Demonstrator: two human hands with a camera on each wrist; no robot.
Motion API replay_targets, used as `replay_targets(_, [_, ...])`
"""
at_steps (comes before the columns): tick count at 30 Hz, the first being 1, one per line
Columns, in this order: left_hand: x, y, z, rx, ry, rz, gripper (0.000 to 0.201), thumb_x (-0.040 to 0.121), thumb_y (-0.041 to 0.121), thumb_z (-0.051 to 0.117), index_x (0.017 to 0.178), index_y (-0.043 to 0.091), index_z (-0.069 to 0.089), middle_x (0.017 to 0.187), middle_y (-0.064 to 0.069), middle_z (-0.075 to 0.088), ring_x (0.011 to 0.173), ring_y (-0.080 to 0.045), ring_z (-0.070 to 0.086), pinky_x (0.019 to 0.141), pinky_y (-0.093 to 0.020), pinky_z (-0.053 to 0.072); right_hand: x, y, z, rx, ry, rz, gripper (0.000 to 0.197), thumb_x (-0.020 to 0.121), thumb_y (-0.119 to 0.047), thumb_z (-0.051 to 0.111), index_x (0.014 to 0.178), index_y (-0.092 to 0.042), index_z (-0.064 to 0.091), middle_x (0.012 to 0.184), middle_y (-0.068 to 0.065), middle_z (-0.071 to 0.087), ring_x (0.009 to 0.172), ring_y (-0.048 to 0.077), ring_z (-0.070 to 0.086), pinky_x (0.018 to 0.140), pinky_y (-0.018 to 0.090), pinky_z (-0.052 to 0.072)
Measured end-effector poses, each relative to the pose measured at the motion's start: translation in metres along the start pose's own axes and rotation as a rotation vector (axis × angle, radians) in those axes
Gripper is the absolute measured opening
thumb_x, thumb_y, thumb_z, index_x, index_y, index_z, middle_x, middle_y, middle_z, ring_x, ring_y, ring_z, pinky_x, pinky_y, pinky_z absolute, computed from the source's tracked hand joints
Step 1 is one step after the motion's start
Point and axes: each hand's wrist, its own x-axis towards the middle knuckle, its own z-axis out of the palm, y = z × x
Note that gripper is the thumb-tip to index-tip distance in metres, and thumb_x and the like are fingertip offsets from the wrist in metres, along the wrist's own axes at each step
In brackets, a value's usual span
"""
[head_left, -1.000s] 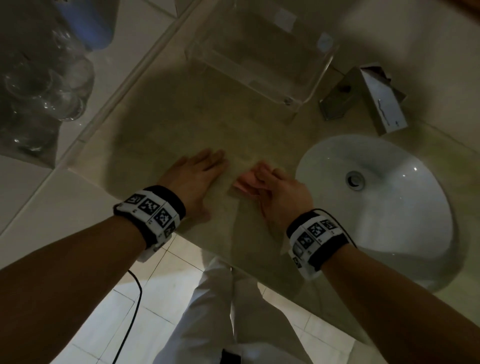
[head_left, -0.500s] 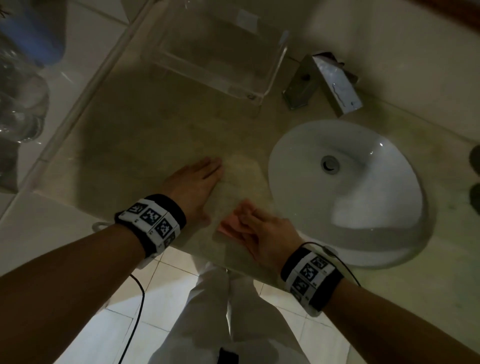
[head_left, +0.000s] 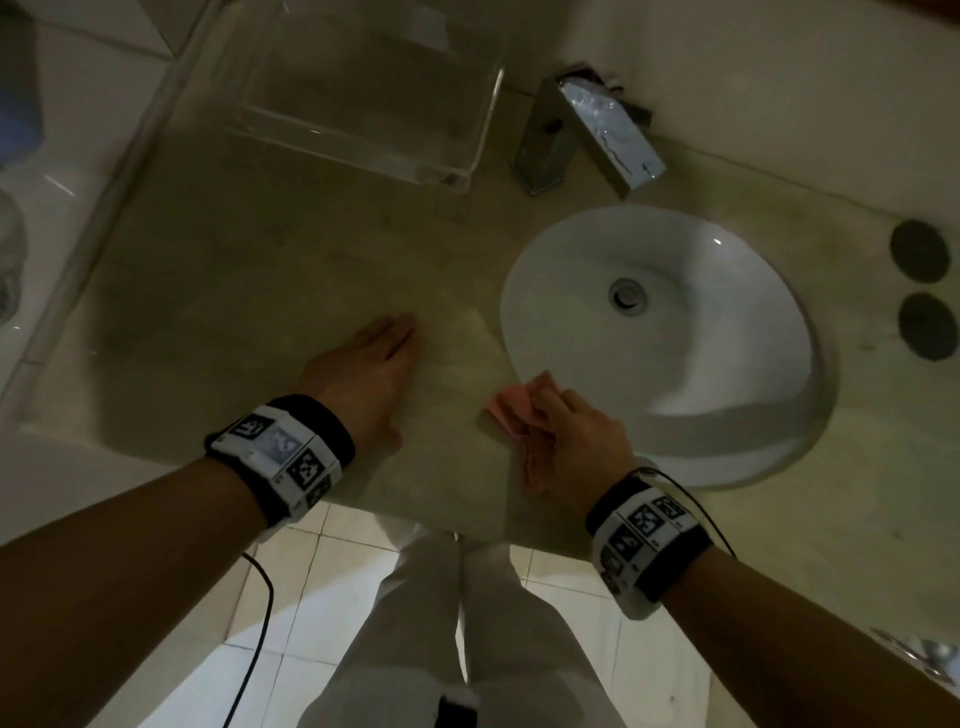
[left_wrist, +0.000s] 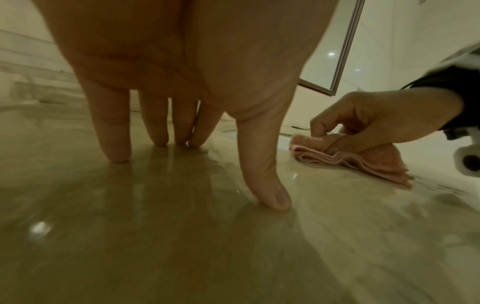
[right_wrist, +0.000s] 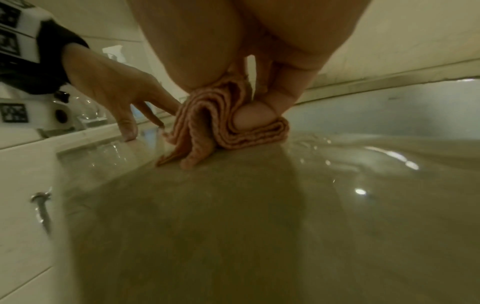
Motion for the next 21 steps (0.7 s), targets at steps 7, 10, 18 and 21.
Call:
replay_targets(7, [-0.003, 0.008, -0.006, 0.040, -0.040, -0.030, 0.117, 0.074, 0.042, 0.078, 0.154, 0.017, -0.004, 0.163, 0.003, -0.012, 0.150, -0.020, -0.003, 0.112, -0.050, 0.034, -0.040, 0.001, 0.018, -0.035, -0.050, -0.057, 0.030, 0.088, -0.036, 0.054, 0.114, -0.023, 0.059, 0.124, 0.000, 0.059, 0.079, 0.023, 0.067, 0.057, 0.035, 0.055])
replay_targets(10, [-0.005, 0.016, -0.008, 0.072, -0.044, -0.029, 0.110, 0.077, 0.035, 0.076, 0.154, 0.015, 0.001, 0.163, -0.001, -0.009, 0.150, -0.021, 0.000, 0.111, -0.048, 0.036, -0.058, 0.000, 0.024, 0.034, -0.038, -0.071, 0.017, 0.087, -0.030, 0.061, 0.100, -0.019, 0.061, 0.112, -0.001, 0.064, 0.060, 0.024, 0.064, 0.049, 0.035, 0.053])
replay_targets(18, [-0.003, 0.062, -0.022, 0.010, -0.015, 0.058, 0.088, 0.081, 0.043, 0.071, 0.150, 0.021, 0.022, 0.161, -0.002, 0.016, 0.144, -0.025, 0.024, 0.110, -0.044, 0.037, -0.071, 0.017, 0.008, 0.177, -0.035, 0.018, 0.041, 0.091, -0.036, 0.056, 0.130, -0.024, 0.054, 0.107, -0.004, 0.062, 0.076, 0.016, 0.062, 0.066, 0.028, 0.051])
replay_targets(21, [0.003, 0.090, -0.026, -0.036, 0.006, 0.097, 0.089, 0.079, 0.051, 0.070, 0.149, 0.025, 0.022, 0.160, 0.001, 0.021, 0.142, -0.024, 0.028, 0.109, -0.043, 0.038, -0.069, 0.031, -0.011, 0.161, 0.057, 0.051, 0.047, 0.088, -0.046, 0.045, 0.129, -0.023, 0.053, 0.089, -0.004, 0.056, 0.063, 0.011, 0.049, 0.057, 0.024, 0.040])
